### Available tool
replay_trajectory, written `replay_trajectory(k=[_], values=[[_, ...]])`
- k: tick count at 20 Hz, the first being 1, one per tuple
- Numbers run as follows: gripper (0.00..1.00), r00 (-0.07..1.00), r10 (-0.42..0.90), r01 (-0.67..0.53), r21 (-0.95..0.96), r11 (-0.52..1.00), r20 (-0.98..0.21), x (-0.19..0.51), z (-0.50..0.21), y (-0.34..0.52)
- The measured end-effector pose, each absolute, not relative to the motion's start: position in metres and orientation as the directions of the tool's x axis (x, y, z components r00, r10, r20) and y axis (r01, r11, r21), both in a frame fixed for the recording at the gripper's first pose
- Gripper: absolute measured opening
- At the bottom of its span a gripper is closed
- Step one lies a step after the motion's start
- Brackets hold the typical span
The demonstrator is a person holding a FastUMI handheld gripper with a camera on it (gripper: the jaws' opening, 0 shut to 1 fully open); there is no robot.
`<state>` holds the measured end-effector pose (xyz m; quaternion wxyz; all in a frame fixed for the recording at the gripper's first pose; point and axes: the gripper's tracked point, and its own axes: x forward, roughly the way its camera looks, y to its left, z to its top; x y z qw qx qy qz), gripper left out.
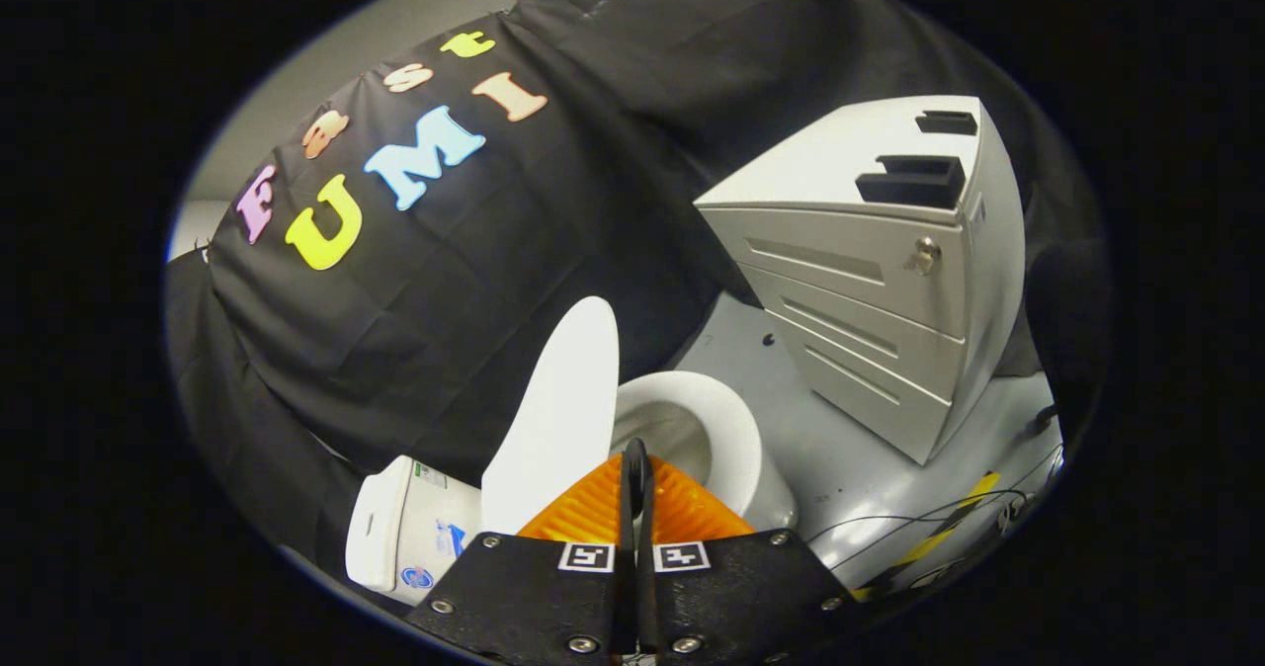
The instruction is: Open the toilet lid.
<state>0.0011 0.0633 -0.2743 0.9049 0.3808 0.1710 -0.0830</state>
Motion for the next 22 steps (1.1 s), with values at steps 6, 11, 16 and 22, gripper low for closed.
replay_trajectory(k=[6,11,16,22], values=[[0.0,0.967,-0.003,0.167,0.626,0.762,-0.254,0.001,-0.216,0.094],[0.0,0.978,0.013,0.093,0.494,0.864,-0.207,0.0,-0.179,0.12],[0.0,0.985,0.008,0.058,0.373,0.926,-0.175,0.0,-0.154,0.142],[0.0,0.988,0.011,0.038,0.319,0.947,-0.151,0.0,-0.127,0.169]])
